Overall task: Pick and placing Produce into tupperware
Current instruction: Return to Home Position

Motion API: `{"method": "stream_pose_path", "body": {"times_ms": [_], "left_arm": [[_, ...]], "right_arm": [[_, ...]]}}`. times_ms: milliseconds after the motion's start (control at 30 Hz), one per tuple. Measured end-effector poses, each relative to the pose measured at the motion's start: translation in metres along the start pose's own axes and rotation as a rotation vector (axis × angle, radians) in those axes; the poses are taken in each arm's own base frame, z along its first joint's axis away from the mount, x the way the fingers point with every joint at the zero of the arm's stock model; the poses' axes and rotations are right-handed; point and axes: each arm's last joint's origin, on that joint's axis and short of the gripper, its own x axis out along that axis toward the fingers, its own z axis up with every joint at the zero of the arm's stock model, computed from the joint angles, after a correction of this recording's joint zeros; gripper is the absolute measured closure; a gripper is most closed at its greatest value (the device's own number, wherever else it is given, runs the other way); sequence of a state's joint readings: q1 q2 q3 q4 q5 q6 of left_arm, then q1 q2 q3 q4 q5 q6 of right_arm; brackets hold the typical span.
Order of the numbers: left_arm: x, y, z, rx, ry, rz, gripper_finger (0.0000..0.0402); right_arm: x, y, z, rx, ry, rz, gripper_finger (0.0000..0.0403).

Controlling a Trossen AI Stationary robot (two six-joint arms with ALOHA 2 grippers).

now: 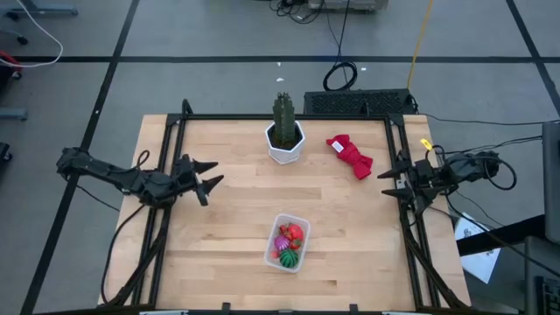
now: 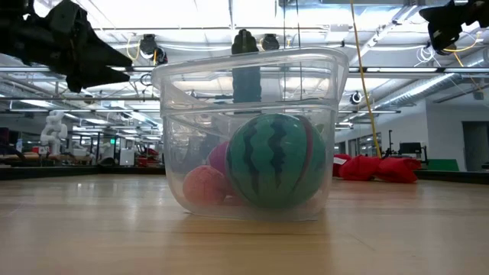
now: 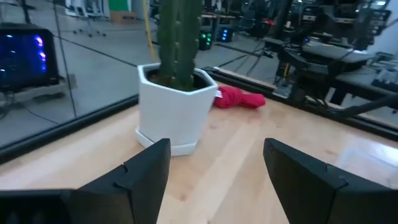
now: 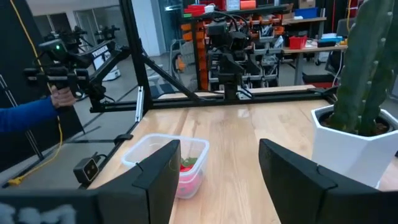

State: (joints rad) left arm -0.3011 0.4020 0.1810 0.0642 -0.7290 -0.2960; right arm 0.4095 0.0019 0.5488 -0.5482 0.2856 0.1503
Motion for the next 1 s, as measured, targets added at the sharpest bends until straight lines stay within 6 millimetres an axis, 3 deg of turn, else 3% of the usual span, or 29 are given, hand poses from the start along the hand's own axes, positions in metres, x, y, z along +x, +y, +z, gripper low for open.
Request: {"method": "stream_pose_path", "body": {"times_ms": [333, 533, 733, 1000], "left_arm": [[-0.015, 0.020, 0.015, -0.035, -0.113, -0.006, 0.0138], [-0.032, 0.030, 0.016, -0.054, -0.074, -0.085, 0.0138], [-0.040, 0.032, 0.028, -0.023, -0.028, -0.093, 0.0139], [-0.042, 0.034, 0.025, 0.000, 0.015, -0.074, 0.0135]], "right_arm": [[-0.006, 0.000, 0.009, -0.023, -0.034, 0.004, 0.0193], [-0.017, -0.002, 0.022, -0.044, -0.066, 0.012, 0.0193], [-0.017, 0.000, 0.018, -0.055, -0.014, 0.066, 0.0193], [-0.017, -0.001, 0.018, -0.080, -0.016, 0.055, 0.0193]]}}
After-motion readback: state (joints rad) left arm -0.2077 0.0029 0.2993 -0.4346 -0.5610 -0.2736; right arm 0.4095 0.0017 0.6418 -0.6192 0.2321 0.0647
